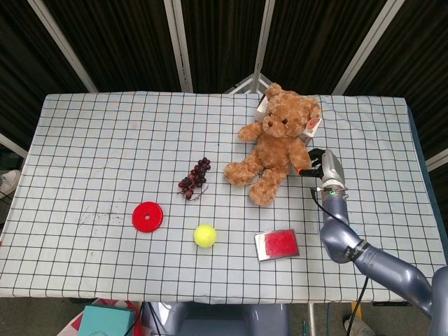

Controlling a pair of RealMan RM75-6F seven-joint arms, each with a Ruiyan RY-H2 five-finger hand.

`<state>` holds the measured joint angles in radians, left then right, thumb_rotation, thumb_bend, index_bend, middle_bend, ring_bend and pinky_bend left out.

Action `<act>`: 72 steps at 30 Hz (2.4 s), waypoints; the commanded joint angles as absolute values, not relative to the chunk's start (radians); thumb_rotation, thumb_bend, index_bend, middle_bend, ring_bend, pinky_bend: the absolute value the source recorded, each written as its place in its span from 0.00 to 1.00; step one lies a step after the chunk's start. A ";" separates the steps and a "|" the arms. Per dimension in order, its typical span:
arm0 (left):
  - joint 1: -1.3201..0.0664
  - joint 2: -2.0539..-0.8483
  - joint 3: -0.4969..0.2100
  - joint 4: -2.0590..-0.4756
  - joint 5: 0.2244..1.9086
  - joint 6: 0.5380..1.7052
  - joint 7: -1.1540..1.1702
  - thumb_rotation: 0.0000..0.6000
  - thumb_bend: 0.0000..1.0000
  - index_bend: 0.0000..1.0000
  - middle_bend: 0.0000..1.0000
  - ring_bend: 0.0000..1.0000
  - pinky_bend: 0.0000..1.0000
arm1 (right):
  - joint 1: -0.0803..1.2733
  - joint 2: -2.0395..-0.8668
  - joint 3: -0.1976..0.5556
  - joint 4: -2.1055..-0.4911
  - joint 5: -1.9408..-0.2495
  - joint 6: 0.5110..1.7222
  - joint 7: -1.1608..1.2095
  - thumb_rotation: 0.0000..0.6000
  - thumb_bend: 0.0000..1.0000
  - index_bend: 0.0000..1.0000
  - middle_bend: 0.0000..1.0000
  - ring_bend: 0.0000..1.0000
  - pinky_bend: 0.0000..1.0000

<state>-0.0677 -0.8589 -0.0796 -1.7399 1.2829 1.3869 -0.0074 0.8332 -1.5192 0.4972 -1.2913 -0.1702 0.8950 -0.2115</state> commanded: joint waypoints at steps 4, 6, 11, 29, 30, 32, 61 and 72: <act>-0.066 -0.857 -0.079 -1.741 1.284 1.388 -0.010 1.00 0.18 0.25 0.06 0.01 0.14 | 0.828 -1.521 0.488 -1.293 -0.159 0.894 -0.222 1.00 0.28 0.52 0.50 0.42 0.00; -0.066 -0.856 -0.079 -1.742 1.283 1.387 -0.010 1.00 0.18 0.25 0.06 0.01 0.14 | 0.826 -1.526 0.484 -1.280 -0.151 0.885 -0.223 1.00 0.28 0.52 0.50 0.42 0.00; -0.066 -0.856 -0.079 -1.743 1.282 1.387 -0.010 1.00 0.18 0.25 0.06 0.01 0.14 | 0.828 -1.530 0.485 -1.262 -0.144 0.871 -0.226 1.00 0.28 0.53 0.50 0.43 0.00; -0.066 -0.853 -0.079 -1.743 1.279 1.385 -0.014 1.00 0.18 0.25 0.06 0.01 0.14 | 0.831 -1.520 0.486 -1.280 -0.128 0.873 -0.247 1.00 0.28 0.53 0.50 0.43 0.00; -0.066 -0.853 -0.079 -1.743 1.279 1.384 -0.014 1.00 0.18 0.25 0.06 0.01 0.14 | 0.832 -1.519 0.488 -1.280 -0.129 0.873 -0.247 1.00 0.28 0.53 0.50 0.43 0.00; -0.067 -0.853 -0.079 -1.743 1.279 1.383 -0.013 1.00 0.18 0.25 0.06 0.01 0.14 | 0.835 -1.515 0.493 -1.285 -0.133 0.876 -0.247 1.00 0.28 0.53 0.50 0.43 0.00; -0.065 -0.849 -0.080 -1.743 1.274 1.384 -0.021 1.00 0.18 0.25 0.06 0.01 0.14 | 0.802 -1.279 0.381 -1.494 -0.114 0.701 -0.323 1.00 0.23 0.00 0.02 0.00 0.00; -0.061 -0.838 -0.073 -1.755 1.288 1.384 -0.036 1.00 0.18 0.25 0.06 0.01 0.14 | 0.576 -1.021 0.269 -1.772 -0.377 0.869 -0.260 1.00 0.23 0.00 0.02 0.03 0.00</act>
<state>-0.0612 -0.8394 -0.0741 -1.7534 1.2871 1.3835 -0.0356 0.6542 -1.0741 0.3236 -1.7046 -0.2761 0.7832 -0.2755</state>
